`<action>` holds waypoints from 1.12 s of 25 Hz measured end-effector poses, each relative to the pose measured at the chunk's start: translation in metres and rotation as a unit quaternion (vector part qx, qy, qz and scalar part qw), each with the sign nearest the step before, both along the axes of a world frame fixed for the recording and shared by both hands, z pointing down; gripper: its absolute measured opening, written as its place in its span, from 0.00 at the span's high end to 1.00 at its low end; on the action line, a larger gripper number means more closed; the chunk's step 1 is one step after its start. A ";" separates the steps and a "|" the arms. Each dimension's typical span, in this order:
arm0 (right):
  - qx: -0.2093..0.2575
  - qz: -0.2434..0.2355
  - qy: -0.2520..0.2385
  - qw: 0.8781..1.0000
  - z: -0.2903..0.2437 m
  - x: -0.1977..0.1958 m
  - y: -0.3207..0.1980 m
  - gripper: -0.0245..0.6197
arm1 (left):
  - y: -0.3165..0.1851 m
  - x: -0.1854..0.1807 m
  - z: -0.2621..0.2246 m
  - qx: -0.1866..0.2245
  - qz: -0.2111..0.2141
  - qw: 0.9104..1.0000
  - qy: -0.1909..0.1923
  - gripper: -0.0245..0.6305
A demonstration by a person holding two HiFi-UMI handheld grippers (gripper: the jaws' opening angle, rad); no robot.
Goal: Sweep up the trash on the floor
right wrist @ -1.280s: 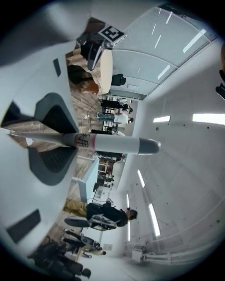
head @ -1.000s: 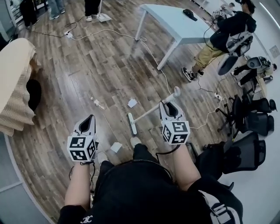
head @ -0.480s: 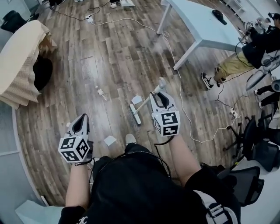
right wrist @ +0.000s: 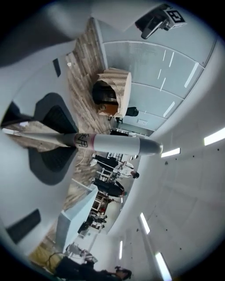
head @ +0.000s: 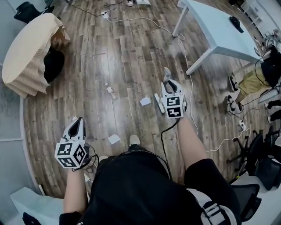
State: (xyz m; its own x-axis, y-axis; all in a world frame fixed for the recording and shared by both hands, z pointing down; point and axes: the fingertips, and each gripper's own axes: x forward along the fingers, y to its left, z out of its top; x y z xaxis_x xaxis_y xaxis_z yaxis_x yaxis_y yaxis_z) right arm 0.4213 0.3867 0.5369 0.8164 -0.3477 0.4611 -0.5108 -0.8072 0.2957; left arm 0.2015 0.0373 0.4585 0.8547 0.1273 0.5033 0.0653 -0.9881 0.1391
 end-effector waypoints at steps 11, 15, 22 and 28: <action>-0.049 -0.081 -0.052 0.994 0.076 -0.015 -0.087 0.80 | -0.045 -0.036 0.009 0.003 -0.082 0.996 -0.024 0.97; -0.033 -0.124 -0.062 0.990 0.077 -0.037 -0.135 0.80 | -0.058 -0.053 0.007 0.006 -0.099 0.995 -0.023 0.97; -0.019 -0.182 -0.071 0.981 0.071 -0.081 -0.201 0.80 | -0.085 -0.094 0.009 -0.005 -0.136 0.991 -0.017 0.97; 0.003 -0.212 -0.088 0.973 0.059 -0.108 -0.242 0.80 | -0.096 -0.114 0.008 -0.011 -0.144 0.989 -0.010 0.97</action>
